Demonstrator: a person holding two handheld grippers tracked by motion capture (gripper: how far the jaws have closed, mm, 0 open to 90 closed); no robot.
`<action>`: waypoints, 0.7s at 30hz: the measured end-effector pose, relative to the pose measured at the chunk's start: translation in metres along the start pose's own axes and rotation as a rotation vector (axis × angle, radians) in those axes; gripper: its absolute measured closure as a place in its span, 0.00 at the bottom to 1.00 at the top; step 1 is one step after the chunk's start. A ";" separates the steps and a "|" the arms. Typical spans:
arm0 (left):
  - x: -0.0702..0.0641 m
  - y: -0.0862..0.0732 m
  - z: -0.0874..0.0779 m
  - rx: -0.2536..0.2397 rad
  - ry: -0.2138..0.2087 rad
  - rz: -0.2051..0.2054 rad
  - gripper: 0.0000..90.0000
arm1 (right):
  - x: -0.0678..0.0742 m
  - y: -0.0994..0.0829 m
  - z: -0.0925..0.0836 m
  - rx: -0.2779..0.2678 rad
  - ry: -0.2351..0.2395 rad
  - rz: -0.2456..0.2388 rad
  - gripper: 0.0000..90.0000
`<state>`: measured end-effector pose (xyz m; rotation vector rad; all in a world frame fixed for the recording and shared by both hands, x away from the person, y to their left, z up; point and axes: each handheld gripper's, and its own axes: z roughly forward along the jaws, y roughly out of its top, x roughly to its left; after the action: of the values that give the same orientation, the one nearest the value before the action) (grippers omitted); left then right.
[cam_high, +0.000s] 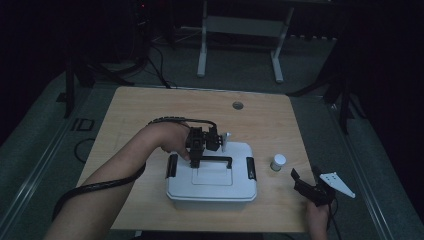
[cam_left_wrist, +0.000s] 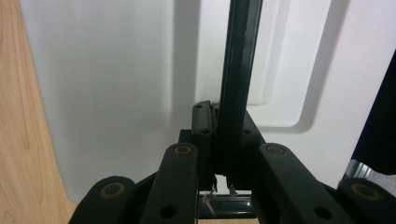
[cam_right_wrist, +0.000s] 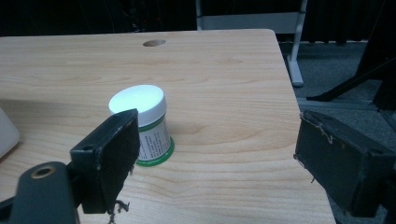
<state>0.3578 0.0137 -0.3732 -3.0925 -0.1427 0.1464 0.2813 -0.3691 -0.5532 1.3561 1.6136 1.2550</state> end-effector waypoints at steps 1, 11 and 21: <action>0.001 -0.001 0.000 -0.008 -0.003 -0.003 0.92 | 0.000 0.000 0.000 0.000 0.000 0.000 0.15; 0.000 -0.002 -0.002 -0.017 -0.001 0.009 0.93 | 0.000 0.000 0.000 0.001 -0.004 0.003 0.15; -0.003 -0.003 -0.009 -0.021 0.001 0.026 0.93 | 0.000 0.000 0.000 0.000 -0.004 0.006 0.15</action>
<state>0.3557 0.0160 -0.3639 -3.1157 -0.1054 0.1456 0.2812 -0.3695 -0.5532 1.3637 1.6075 1.2553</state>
